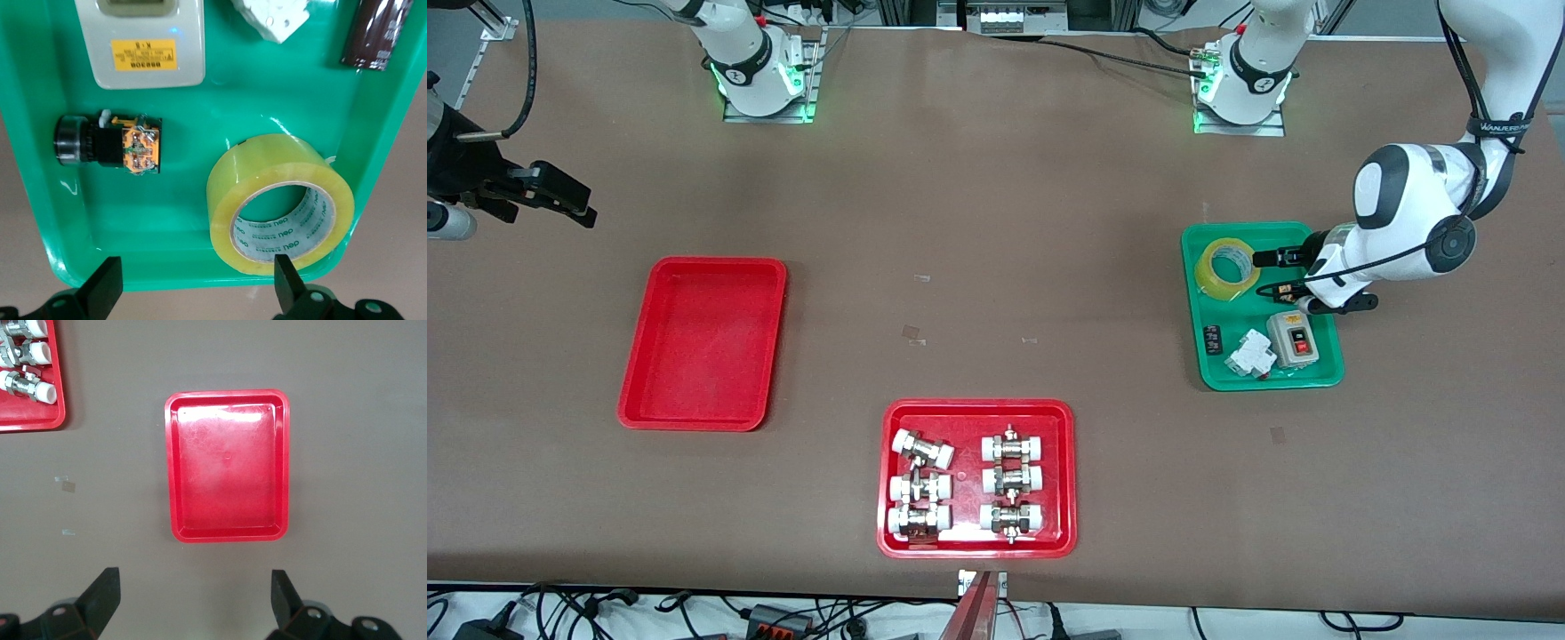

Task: Left arm passes tape to right arm into tray
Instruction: 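Close the left gripper on the tape roll's rim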

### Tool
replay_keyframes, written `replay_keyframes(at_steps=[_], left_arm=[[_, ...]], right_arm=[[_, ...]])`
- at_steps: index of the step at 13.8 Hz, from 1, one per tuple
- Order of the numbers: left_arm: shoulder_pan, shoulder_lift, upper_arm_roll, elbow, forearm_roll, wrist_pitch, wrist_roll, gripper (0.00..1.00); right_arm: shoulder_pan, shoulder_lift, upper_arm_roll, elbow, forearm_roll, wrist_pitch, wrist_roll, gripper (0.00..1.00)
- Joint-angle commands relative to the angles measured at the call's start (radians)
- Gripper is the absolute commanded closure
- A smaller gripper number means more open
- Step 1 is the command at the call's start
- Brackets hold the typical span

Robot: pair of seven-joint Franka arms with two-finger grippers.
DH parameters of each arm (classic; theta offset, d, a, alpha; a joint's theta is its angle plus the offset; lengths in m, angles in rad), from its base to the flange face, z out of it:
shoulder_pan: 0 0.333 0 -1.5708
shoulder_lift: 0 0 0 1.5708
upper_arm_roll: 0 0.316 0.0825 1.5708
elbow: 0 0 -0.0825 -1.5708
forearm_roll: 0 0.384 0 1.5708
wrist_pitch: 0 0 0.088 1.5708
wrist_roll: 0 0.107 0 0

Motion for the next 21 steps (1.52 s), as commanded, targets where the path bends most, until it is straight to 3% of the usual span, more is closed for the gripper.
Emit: replay_keyframes(at_steps=[1, 8, 11, 15, 19, 21], left_arm=[[0.007, -0.006, -0.016, -0.054, -0.012, 0.066, -0.018, 0.0], [0.007, 0.028, -0.018, -0.08, -0.012, 0.121, -0.022, 0.0], [0.009, 0.043, -0.016, -0.08, -0.012, 0.129, -0.022, 0.1], [0.017, 0.062, -0.016, -0.08, -0.012, 0.157, -0.022, 0.36], [0.018, 0.054, -0.016, -0.08, -0.012, 0.151, -0.023, 0.83], [0.017, 0.045, -0.019, -0.079, -0.012, 0.134, -0.023, 0.99]], right_arm=[[-0.007, -0.002, 0.005, 0.006, 0.014, -0.002, -0.007, 0.0], [-0.007, -0.002, 0.005, 0.006, 0.014, -0.002, -0.007, 0.0], [-0.007, -0.002, 0.005, 0.006, 0.014, -0.002, -0.007, 0.0], [-0.007, -0.002, 0.005, 0.006, 0.014, -0.002, -0.007, 0.0], [-0.007, -0.002, 0.005, 0.006, 0.014, -0.002, -0.007, 0.0], [-0.007, -0.002, 0.005, 0.006, 0.014, -0.002, -0.007, 0.0]])
